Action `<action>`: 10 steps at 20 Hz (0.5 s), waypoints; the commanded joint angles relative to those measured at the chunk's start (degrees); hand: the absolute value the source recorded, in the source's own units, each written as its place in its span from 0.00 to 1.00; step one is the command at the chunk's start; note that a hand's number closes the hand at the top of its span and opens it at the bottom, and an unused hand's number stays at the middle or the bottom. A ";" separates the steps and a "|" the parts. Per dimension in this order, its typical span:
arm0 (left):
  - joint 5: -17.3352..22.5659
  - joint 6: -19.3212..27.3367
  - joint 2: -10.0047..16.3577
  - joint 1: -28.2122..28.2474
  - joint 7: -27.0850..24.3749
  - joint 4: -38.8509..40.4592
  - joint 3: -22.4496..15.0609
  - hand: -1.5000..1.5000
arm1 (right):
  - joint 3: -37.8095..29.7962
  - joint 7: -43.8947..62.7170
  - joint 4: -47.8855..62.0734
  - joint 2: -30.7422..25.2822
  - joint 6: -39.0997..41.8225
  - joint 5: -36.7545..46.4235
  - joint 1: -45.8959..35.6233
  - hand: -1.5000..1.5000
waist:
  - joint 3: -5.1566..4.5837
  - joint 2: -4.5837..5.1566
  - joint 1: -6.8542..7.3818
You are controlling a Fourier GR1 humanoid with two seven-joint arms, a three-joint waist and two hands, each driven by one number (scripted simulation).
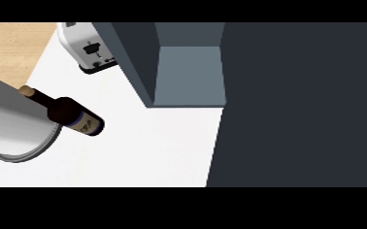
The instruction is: Pick up the wine, place it into the cabinet and close the cabinet
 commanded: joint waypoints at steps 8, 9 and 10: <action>-3.87 -1.20 0.02 -2.28 1.65 4.76 0.29 0.00 | 8.09 5.92 -9.33 -1.77 -5.09 9.74 -0.46 0.00 | -0.02 -0.06 -0.47; -4.45 -2.53 0.04 -5.25 0.76 9.75 -0.25 0.00 | 3.11 7.26 -11.00 -4.45 -3.58 5.39 -0.47 0.00 | -0.02 0.11 -1.09; -6.61 -1.48 -2.29 -2.89 0.03 6.07 -1.17 0.00 | 3.53 10.42 -12.79 -3.71 -5.68 6.93 -2.42 0.00 | -0.05 -0.02 -0.76</action>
